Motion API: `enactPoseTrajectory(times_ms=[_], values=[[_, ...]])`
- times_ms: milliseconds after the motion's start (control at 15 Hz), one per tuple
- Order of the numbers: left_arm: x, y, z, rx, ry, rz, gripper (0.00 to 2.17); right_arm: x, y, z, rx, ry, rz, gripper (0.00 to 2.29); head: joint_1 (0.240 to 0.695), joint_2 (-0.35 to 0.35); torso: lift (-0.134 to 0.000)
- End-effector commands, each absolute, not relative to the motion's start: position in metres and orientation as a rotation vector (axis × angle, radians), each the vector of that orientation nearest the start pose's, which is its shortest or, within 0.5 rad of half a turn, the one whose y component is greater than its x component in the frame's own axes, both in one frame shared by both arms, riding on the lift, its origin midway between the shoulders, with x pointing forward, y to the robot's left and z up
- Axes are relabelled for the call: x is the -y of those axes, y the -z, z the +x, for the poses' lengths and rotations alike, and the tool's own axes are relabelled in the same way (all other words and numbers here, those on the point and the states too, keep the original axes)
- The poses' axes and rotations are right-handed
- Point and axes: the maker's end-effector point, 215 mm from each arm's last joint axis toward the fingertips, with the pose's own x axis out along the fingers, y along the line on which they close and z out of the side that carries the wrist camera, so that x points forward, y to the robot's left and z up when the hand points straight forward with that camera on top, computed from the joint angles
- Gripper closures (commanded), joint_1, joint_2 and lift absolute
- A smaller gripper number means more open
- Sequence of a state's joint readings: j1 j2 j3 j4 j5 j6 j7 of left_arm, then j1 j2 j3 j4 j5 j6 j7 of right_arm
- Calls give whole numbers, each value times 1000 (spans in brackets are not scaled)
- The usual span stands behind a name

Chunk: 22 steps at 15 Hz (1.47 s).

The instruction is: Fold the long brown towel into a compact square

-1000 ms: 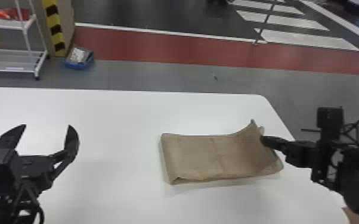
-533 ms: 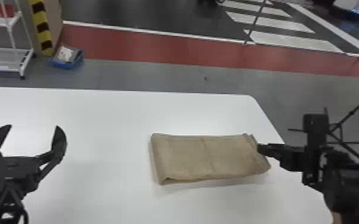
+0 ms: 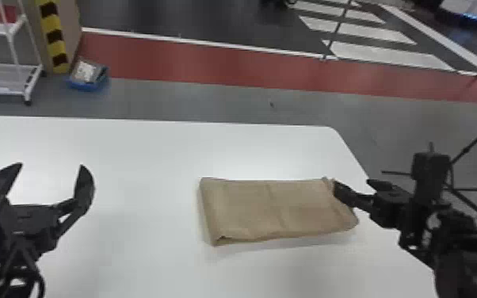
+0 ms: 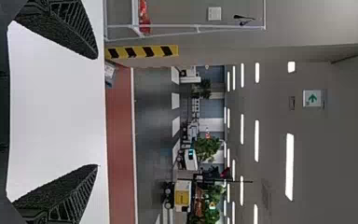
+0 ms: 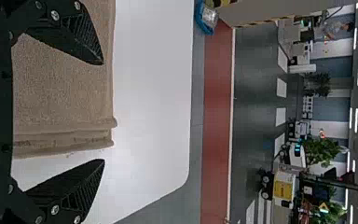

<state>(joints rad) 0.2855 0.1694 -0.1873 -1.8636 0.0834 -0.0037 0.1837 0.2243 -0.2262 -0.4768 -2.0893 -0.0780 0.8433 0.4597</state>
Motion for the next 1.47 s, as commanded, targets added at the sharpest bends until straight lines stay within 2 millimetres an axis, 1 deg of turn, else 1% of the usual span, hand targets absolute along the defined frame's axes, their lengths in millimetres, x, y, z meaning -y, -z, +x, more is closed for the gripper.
enactPoseTrajectory(times_ms=[0, 67, 200, 267, 333, 400, 533, 600, 667, 733, 800, 867, 933, 1067, 1133, 1267, 1400], values=[[-184, 347, 504, -11, 50, 25, 39, 434, 382, 459, -511, -17, 6, 198, 695, -280, -115], [-185, 349, 504, -12, 49, 26, 39, 421, 390, 455, -521, -46, 24, 225, 695, -281, -115], [-185, 350, 504, -15, 47, 28, 39, 391, 396, 453, -495, -108, 32, 620, 695, -272, -115], [-187, 350, 504, -15, 42, 30, 39, 374, 401, 455, -497, -137, 39, 1055, 695, -260, -115], [-187, 350, 504, -15, 42, 30, 39, 358, 407, 455, -505, -158, 54, 1555, 695, -245, -115], [-187, 349, 504, -12, 42, 29, 39, 340, 411, 456, -508, -194, 69, 1690, 695, -229, -115], [-187, 349, 504, -10, 42, 28, 39, 294, 426, 457, -534, -271, 80, 1690, 695, -201, -115], [-188, 349, 504, -10, 39, 30, 39, 272, 434, 458, -548, -299, 72, 1690, 695, -162, -115], [-188, 348, 504, -7, 37, 31, 39, 250, 445, 460, -568, -324, 62, 1690, 695, -145, -115], [-191, 348, 504, -7, 32, 30, 39, 230, 454, 461, -581, -343, 48, 1690, 695, -122, -115], [-193, 347, 505, -7, 28, 32, 39, 214, 461, 462, -593, -358, 44, 1690, 695, -103, -115], [-195, 347, 505, -6, 25, 33, 39, 198, 464, 463, -598, -376, 50, 1690, 695, -84, -115], [-196, 347, 505, -6, 24, 35, 39, 181, 466, 461, -603, -399, 52, 1690, 695, -44, -115], [-198, 348, 505, -9, 21, 36, 39, 155, 469, 458, -618, -430, 37, 1690, 695, -8, -115], [-198, 348, 505, -9, 21, 36, 39, 140, 468, 457, -620, -451, 33, 1690, 695, 23, -115], [-198, 348, 505, -9, 21, 36, 39, 120, 469, 459, -630, -470, 30, 1690, 695, 51, -115], [-198, 348, 505, -9, 21, 36, 39, 93, 464, 461, -626, -508, 38, 1690, 695, 77, -115]])
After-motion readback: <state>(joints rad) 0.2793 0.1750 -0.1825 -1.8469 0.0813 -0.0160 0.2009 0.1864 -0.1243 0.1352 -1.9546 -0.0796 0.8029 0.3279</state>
